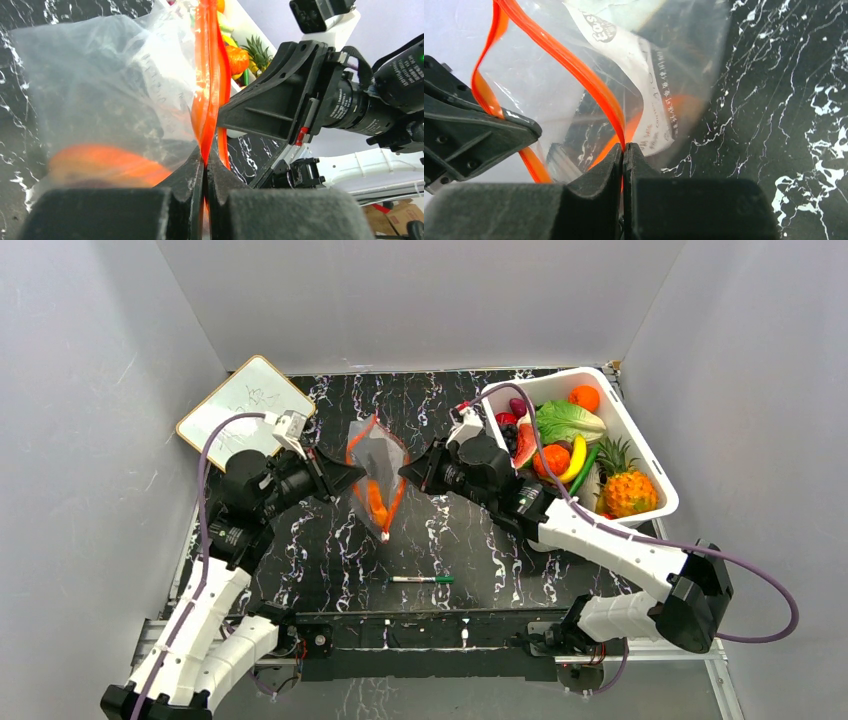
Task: Place the food in the zip-top bag and seal the zipper
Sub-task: Adjust the zipper food storage bag at the center of the board.
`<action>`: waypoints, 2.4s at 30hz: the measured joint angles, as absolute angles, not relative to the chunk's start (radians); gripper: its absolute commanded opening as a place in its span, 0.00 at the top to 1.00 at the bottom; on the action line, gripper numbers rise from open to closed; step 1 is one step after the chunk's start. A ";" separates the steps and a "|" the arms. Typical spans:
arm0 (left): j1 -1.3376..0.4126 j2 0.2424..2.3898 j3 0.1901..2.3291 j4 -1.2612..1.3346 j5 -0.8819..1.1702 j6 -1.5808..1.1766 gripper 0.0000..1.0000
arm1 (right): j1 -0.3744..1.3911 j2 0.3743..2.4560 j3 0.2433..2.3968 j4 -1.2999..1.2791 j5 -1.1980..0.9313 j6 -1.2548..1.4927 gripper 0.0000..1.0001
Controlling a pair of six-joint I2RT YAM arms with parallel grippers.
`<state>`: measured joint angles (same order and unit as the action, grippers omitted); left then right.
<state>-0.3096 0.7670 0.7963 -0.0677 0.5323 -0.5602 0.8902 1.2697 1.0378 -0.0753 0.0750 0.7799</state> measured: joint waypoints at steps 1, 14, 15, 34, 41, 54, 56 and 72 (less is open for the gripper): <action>-0.310 0.768 0.805 -0.071 0.533 -0.560 1.00 | 0.890 1.270 1.039 -0.073 0.073 0.778 1.00; -0.310 0.815 0.974 -0.195 0.564 -0.505 1.00 | 0.886 1.278 1.112 -0.165 0.302 0.677 1.00; -0.310 0.813 0.965 -0.184 0.574 -0.518 1.00 | 0.884 1.278 1.112 -0.159 0.275 0.680 1.00; -0.308 0.884 0.958 -0.163 0.597 -0.578 1.00 | 0.886 1.340 1.229 -0.255 0.148 0.670 1.00; -0.308 0.912 0.972 -0.248 0.518 -0.477 1.00 | 0.892 1.205 1.213 -0.103 -0.026 0.731 1.00; -0.308 0.913 0.972 -0.234 0.533 -0.468 1.00 | 0.889 1.318 1.212 -0.073 -0.085 0.779 1.00; -0.308 0.913 0.974 -0.232 0.533 -0.463 1.00 | 0.889 1.346 1.216 -0.084 -0.078 0.768 1.00; -0.308 0.871 0.907 -0.259 0.457 -0.173 1.00 | 0.889 1.474 1.074 0.009 -0.002 0.779 1.00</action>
<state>-0.3077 0.8707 0.9070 -0.2592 0.4572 -0.1726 0.8890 1.4742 1.0737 0.0093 -0.0021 0.7792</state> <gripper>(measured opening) 0.007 0.010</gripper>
